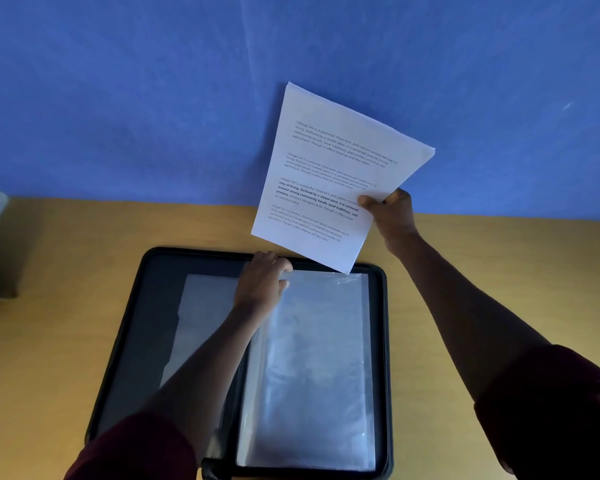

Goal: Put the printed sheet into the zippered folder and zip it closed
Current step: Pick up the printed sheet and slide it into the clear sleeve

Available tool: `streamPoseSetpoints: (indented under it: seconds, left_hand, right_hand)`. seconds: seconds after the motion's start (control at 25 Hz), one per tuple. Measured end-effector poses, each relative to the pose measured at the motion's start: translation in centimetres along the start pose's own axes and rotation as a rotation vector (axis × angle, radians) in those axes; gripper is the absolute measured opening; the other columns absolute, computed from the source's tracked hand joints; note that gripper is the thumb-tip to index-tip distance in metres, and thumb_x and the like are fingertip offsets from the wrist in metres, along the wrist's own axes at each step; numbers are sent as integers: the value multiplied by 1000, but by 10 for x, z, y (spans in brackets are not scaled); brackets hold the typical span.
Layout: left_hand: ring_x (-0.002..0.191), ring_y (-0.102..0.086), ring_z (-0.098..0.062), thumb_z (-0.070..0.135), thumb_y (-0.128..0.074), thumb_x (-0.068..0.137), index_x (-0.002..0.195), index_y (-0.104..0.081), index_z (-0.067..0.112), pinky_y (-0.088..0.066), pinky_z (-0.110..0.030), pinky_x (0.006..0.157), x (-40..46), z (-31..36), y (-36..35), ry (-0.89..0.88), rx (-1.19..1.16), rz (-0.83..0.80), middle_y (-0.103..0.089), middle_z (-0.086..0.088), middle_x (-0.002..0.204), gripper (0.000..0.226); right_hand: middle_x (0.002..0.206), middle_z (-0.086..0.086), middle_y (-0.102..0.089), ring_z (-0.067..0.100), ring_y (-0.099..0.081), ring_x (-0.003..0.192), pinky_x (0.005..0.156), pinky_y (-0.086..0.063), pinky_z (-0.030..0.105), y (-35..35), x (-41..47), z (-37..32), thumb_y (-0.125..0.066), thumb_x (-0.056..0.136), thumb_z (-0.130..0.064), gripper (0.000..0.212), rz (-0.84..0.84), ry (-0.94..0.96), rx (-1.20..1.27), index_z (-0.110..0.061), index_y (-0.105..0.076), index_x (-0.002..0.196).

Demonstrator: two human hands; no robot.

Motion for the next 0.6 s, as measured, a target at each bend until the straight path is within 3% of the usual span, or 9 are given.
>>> streamPoseSetpoints:
  seconds: [0.16, 0.4, 0.6]
  left_hand:
    - [92, -53, -23, 20, -68, 87, 88, -67, 20, -38, -35, 75, 3, 1, 3, -9, 65, 39, -63, 4, 89, 2]
    - [81, -56, -25, 3, -67, 77, 71, -65, 21, -40, -35, 68, 0, 5, 8, -41, 111, 104, -64, 4, 78, 19]
    - [68, -61, -27, -6, -67, 72, 70, -63, 16, -45, -34, 61, -8, 4, 6, -79, 93, 145, -72, 4, 84, 23]
  right_hand:
    - [99, 2, -73, 10, -71, 83, 71, -56, 21, -7, 3, 0, -72, 83, 3, 26, 0, 12, -4, -9, -67, 106]
    - [92, -5, -74, 4, -72, 78, 66, -55, 17, -16, 4, -1, -73, 82, 1, 23, 18, 29, 14, -16, -68, 97]
    - [88, -7, -74, 1, -72, 73, 63, -54, 15, -25, 1, 2, -72, 82, 2, 23, 29, 22, 26, -18, -67, 92]
Point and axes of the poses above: each hand's wrist, its own x-axis towards the middle knuckle, its own y-axis out of the back of the hand, z = x × y, the point moved 3 cm from there along x, towards the middle knuckle
